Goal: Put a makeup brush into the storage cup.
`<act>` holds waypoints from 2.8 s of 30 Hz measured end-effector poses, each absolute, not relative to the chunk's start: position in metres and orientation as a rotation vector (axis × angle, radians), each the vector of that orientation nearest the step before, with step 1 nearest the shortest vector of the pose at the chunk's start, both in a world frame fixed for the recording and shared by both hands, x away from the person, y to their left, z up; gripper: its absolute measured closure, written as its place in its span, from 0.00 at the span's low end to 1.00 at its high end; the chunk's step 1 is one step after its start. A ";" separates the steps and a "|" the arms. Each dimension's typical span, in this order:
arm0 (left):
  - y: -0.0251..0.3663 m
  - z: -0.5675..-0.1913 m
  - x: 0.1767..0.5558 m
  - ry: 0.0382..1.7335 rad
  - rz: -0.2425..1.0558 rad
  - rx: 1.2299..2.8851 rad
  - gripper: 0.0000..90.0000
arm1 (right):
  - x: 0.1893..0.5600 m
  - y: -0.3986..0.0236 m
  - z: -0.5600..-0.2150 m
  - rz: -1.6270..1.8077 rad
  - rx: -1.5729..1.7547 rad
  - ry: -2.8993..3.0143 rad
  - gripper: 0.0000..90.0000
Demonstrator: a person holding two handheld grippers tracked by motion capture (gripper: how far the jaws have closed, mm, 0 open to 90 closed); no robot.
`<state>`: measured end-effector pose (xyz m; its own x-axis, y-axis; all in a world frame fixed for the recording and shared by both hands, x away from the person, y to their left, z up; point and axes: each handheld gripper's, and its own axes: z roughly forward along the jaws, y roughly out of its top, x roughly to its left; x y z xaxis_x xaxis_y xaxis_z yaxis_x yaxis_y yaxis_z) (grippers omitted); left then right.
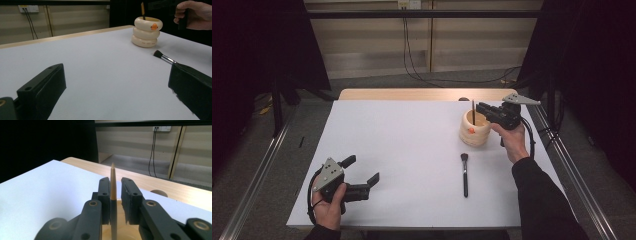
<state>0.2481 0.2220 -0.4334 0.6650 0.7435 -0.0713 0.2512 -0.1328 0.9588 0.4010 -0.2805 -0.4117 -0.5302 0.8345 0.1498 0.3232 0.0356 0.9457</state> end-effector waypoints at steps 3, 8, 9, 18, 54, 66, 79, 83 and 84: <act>0.222 -0.434 0.248 0.816 0.515 1.693 0.01 | 0.401 -0.281 -0.412 1.509 1.167 1.867 0.87; 0.221 -0.434 0.248 0.814 0.514 1.692 0.01 | 0.399 -0.280 -0.410 1.512 1.159 1.867 0.81; 0.221 -0.434 0.248 0.814 0.514 1.692 0.01 | 0.399 -0.280 -0.410 1.512 1.159 1.867 0.81; 0.222 -0.433 0.248 0.817 0.517 1.688 0.01 | 0.393 -0.275 -0.408 1.524 1.100 1.892 0.58; 0.225 -0.432 0.247 0.826 0.518 1.668 0.01 | 0.331 -0.288 -0.405 1.547 1.063 1.784 0.02; 0.226 -0.430 0.242 0.824 0.536 1.661 0.01 | 0.300 -0.293 -0.405 1.510 1.097 1.738 0.01; 0.228 -0.431 0.239 0.835 0.542 1.661 0.02 | 0.267 -0.303 -0.412 1.471 1.128 1.759 0.01; 0.231 -0.430 0.238 0.837 0.547 1.649 0.02 | 0.255 -0.303 -0.414 1.473 1.141 1.759 0.01; 0.232 -0.431 0.238 0.839 0.546 1.650 0.02 | 0.252 -0.302 -0.415 1.470 1.152 1.762 0.01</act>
